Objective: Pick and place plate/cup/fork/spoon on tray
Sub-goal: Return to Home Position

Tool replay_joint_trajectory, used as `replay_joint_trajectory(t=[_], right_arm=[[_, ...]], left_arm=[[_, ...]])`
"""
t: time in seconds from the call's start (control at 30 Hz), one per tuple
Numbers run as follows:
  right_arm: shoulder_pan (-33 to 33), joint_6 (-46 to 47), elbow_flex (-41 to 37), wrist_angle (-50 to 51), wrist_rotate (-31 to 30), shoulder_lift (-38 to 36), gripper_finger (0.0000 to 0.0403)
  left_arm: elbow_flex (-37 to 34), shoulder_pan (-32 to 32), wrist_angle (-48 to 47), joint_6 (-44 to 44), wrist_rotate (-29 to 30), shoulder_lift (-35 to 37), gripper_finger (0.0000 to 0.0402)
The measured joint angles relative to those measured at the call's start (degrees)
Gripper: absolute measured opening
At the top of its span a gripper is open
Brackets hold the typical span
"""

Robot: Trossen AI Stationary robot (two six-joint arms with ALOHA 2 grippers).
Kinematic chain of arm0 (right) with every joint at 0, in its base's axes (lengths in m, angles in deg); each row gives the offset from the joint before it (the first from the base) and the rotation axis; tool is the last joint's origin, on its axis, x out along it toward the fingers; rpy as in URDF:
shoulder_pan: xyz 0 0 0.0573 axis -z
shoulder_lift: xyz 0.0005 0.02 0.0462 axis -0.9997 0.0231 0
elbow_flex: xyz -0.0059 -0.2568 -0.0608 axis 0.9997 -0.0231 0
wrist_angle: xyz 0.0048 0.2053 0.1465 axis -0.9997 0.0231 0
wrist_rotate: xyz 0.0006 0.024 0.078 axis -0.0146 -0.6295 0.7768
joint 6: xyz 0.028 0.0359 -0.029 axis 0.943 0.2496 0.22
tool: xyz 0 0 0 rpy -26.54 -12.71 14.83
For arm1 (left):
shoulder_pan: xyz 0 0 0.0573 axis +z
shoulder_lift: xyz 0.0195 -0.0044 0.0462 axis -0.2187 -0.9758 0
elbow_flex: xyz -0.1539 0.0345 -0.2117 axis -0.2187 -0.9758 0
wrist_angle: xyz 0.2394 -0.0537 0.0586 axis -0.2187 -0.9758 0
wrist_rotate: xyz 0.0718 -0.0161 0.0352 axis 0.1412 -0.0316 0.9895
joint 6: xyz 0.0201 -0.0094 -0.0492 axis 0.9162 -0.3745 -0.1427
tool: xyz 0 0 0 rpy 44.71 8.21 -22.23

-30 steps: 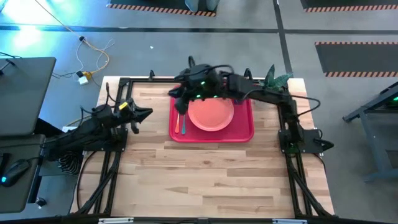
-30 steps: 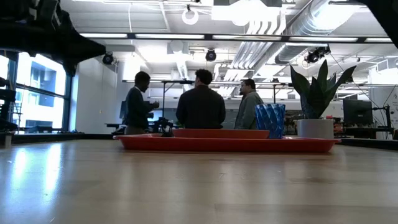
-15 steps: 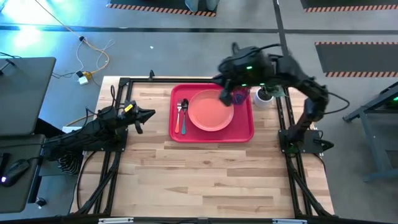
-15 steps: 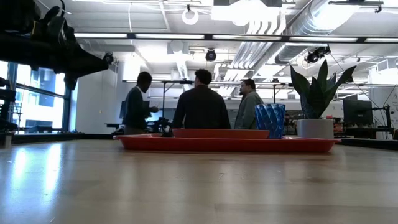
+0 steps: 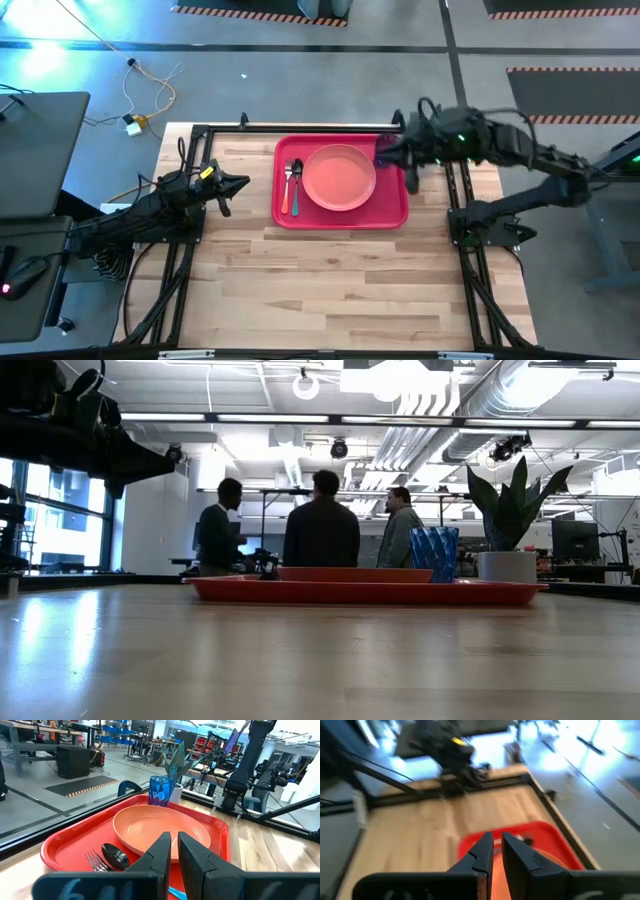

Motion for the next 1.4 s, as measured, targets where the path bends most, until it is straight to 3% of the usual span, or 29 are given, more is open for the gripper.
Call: replay_joint_trajectory(t=[0.3, 0.6, 0.97, 1.4], right_arm=[[0.02, 5.06, -32.67, -21.12, 6.90, -21.13, 0.0029], [0.02, 11.85, -59.82, -42.48, 9.40, -35.47, 0.0029], [0.02, 14.98, -73.80, -50.08, 10.53, -46.37, 0.0029], [0.02, 17.71, -83.50, -55.14, 10.51, -51.69, 0.0029]], left_arm=[[0.00, 0.02, 0.00, 1.98, 0.11, 0.00, 0.0025], [0.02, 0.02, 0.00, 3.93, 0.20, 0.00, 0.0025], [0.04, 0.02, 0.00, 4.04, 0.17, 0.00, 0.0025], [0.04, 0.04, 0.00, 4.04, 0.15, 0.00, 0.0025]])
